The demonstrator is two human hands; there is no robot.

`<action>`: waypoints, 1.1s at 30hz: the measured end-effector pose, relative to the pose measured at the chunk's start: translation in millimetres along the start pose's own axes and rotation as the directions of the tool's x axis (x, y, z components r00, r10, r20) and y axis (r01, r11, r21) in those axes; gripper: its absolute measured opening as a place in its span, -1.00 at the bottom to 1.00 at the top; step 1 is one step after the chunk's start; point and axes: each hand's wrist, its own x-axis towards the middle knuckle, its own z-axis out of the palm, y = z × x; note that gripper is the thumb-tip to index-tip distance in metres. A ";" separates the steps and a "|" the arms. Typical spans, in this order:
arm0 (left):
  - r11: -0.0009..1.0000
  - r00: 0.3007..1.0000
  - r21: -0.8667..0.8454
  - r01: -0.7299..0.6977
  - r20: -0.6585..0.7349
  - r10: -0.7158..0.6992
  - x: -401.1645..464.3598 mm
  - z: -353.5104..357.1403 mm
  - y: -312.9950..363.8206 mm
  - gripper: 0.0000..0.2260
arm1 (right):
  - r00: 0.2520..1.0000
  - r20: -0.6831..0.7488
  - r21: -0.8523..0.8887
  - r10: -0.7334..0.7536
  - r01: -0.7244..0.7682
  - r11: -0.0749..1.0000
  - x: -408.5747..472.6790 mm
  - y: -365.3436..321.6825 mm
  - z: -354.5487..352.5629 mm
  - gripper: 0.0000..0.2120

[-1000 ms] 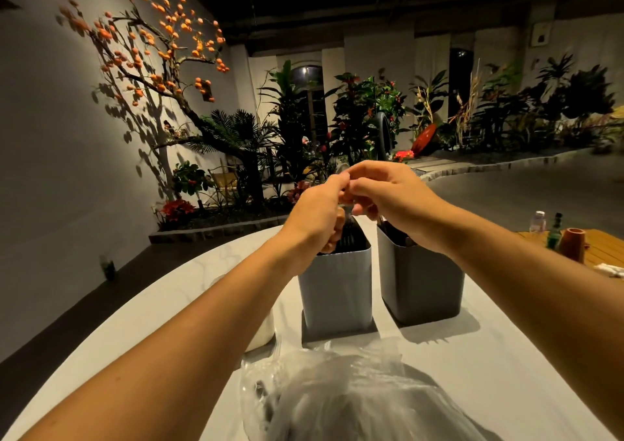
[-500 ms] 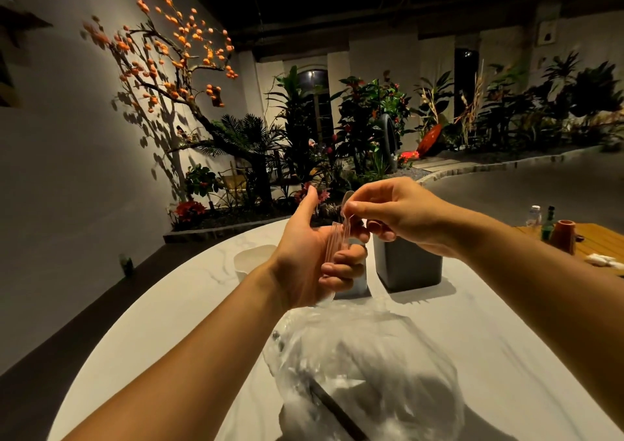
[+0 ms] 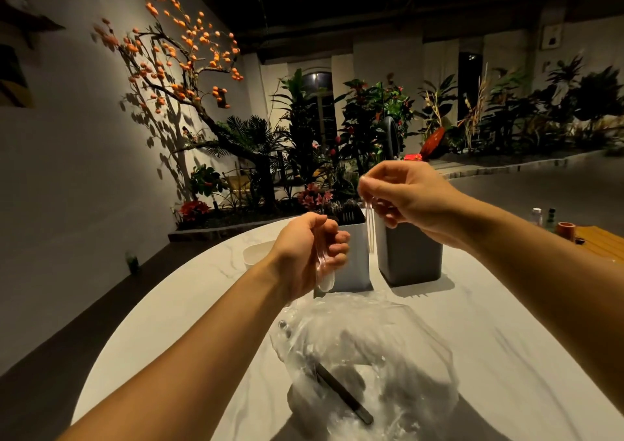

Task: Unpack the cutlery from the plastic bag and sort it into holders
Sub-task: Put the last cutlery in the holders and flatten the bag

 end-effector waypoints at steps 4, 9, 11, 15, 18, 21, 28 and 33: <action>0.995 0.990 0.002 -0.097 -0.103 0.097 5.0 -0.8 -0.1 -0.64 | 0.994 0.111 -0.191 -0.013 0.035 0.981 -5.5 3.0 9.3 -0.94; 0.982 0.952 -0.013 -0.189 -0.248 0.180 15.0 0.3 -4.5 -0.68 | 0.989 0.029 -0.260 -0.148 0.150 0.954 -2.7 10.6 15.3 -0.89; 0.975 0.958 -0.137 -0.174 -0.252 0.136 14.8 1.7 -5.6 -0.74 | 0.971 0.029 -0.327 -0.239 0.235 0.915 -4.7 17.2 21.9 -0.86; 0.899 0.962 -0.370 -0.234 -0.220 0.160 11.5 8.3 -5.1 -0.77 | 0.894 0.029 -0.367 -0.447 0.426 0.827 -14.4 37.8 39.6 -0.83; 0.868 0.936 -0.401 -0.291 -0.309 0.171 15.2 6.1 -4.8 -0.82 | 0.846 0.078 -0.514 -0.527 0.487 0.706 -18.3 50.8 44.0 -0.68; 0.865 0.902 -0.392 -0.313 -0.408 0.141 19.4 1.7 -2.2 -0.80 | 0.880 0.134 -0.584 -0.456 0.442 0.681 -20.2 54.9 45.9 -0.73; 0.855 0.865 -0.363 -0.371 -0.470 0.175 23.4 3.0 3.7 -0.77 | 0.944 0.188 -0.433 -0.271 0.327 0.840 -20.1 56.7 50.3 -0.69; 0.850 0.867 -0.368 -0.376 -0.463 0.183 19.6 9.0 1.1 -0.73 | 0.946 0.137 -0.415 -0.293 0.324 0.850 -20.4 56.8 54.2 -0.77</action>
